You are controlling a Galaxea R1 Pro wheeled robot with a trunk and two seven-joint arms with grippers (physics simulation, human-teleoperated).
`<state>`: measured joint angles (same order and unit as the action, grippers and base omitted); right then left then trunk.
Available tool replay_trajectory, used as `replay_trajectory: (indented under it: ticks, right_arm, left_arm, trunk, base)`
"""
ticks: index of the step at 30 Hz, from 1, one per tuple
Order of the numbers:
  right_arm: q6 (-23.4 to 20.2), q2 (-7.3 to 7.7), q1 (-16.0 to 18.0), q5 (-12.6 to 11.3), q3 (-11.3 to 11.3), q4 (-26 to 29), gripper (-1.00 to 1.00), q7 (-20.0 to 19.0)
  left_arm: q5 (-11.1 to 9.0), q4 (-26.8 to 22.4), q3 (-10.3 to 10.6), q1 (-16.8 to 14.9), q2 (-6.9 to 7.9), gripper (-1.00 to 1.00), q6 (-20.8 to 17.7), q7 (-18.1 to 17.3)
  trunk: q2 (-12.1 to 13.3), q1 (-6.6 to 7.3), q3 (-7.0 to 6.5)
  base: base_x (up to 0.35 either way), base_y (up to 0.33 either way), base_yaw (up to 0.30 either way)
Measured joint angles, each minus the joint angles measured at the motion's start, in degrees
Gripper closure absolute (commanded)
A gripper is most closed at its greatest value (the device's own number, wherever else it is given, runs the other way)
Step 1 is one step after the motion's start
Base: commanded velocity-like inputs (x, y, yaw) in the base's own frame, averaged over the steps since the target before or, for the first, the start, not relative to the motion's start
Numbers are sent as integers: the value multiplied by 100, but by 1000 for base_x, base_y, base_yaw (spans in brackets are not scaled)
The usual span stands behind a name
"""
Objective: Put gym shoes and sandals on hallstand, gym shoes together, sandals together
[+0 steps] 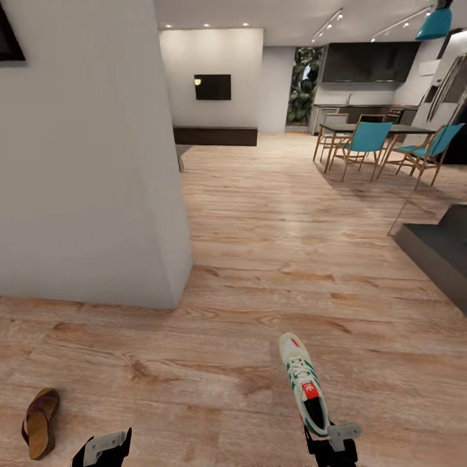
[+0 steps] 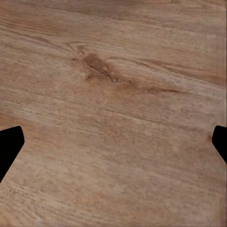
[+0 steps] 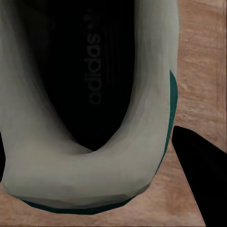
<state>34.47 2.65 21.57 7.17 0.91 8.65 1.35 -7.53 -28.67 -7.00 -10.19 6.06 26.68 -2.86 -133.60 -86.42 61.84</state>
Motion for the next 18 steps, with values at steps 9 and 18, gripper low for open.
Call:
replay_trajectory:
  ticks: [9,18]
  right_arm:
    - [0,-1,0,0,2,8,100,0]
    - [0,1,0,-1,6,9,100,0]
  left_arm:
    - [0,9,6,0,-6,-100,0,0]
    - [1,14,6,0,-5,-100,0,0]
  trunk:
    - [0,0,0]
    - [0,0,0]
  base:
    - [-5,-3,-300]
    - [0,0,-300]
